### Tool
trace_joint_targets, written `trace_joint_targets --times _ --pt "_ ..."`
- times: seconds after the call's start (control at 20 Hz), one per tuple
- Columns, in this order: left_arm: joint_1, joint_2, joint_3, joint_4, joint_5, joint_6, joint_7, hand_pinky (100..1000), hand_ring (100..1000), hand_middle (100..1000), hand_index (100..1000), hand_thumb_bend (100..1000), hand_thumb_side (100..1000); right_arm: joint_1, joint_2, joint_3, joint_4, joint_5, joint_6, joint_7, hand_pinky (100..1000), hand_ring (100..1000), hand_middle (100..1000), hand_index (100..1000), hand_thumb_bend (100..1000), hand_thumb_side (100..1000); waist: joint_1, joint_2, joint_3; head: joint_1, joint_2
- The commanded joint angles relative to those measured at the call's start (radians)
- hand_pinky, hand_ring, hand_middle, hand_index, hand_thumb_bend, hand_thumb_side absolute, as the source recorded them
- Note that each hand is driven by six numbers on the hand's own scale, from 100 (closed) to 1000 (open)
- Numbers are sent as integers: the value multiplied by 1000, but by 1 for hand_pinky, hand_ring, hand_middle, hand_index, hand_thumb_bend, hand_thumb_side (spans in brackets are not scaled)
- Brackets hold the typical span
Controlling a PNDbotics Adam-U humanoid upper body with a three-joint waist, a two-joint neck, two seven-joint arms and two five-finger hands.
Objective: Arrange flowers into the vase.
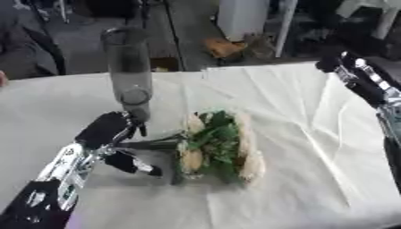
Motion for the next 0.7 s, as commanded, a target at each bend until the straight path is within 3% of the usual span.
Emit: trace_joint_targets --times 0.05,0.7 --pt "-27 -10 11 16 -14 3 23 280 344 304 565 980 707 -19 -18 -1 -11 -6 -1 4 822 782 693 910 100 796 0 -8 -3 1 -2" --pt "-33 -36 22 61 1 20 65 300 352 312 567 921 698 -22 -17 0 -9 -7 -3 6 822 782 693 910 100 796 -3 -5 -6 3 -4"
